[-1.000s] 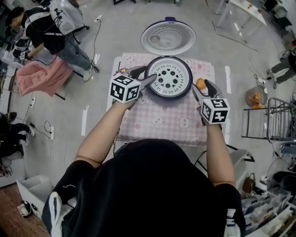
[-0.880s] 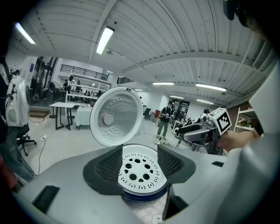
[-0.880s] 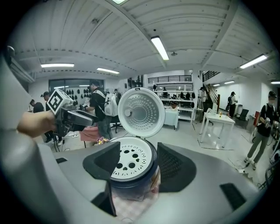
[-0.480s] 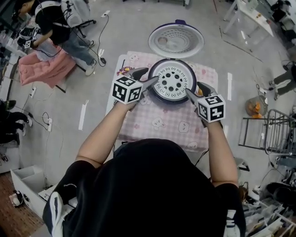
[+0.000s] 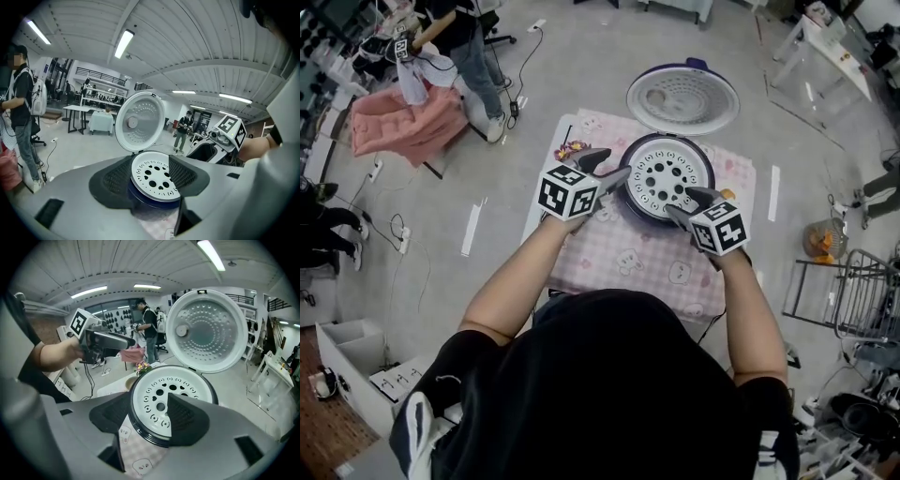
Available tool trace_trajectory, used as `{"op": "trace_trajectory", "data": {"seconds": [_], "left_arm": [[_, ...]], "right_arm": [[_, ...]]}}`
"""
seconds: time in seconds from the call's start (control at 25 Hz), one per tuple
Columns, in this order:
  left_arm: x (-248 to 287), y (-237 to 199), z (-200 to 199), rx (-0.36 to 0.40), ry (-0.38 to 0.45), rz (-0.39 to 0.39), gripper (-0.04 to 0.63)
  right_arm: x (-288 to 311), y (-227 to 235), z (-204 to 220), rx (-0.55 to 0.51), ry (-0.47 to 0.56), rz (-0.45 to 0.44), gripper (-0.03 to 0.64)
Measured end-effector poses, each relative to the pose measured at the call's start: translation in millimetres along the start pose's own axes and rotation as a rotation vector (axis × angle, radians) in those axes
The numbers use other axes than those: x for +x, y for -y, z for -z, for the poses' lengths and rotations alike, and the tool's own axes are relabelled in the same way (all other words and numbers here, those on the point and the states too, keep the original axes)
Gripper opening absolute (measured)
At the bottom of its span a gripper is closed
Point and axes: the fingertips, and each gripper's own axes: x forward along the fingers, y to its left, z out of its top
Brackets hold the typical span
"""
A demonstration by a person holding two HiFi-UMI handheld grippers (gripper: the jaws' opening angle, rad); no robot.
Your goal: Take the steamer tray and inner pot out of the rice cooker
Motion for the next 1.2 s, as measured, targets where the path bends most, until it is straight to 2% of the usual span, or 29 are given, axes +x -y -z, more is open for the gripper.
{"op": "trace_trajectory", "data": {"seconds": [0.16,0.68,0.88,1.2], "left_arm": [[-9,-12,4,-0.016,-0.002,-0.019,0.258],[-23,-47,19,-0.063,-0.014,-0.050,0.258],[-29,-52,24,-0.075,-0.021,-0.052,0.258],[-32,-61,36,-0.094,-0.035,-0.048,0.258]], "right_arm": [[21,-17,4,-0.034,-0.072,-0.076,0.268],[77,-51,14,-0.121,-0.233,-0.228,0.275],[98,-62,30,-0.158,-0.322,-0.261,0.279],[117,-65,44,-0.286,-0.453,-0.243,0.279]]}}
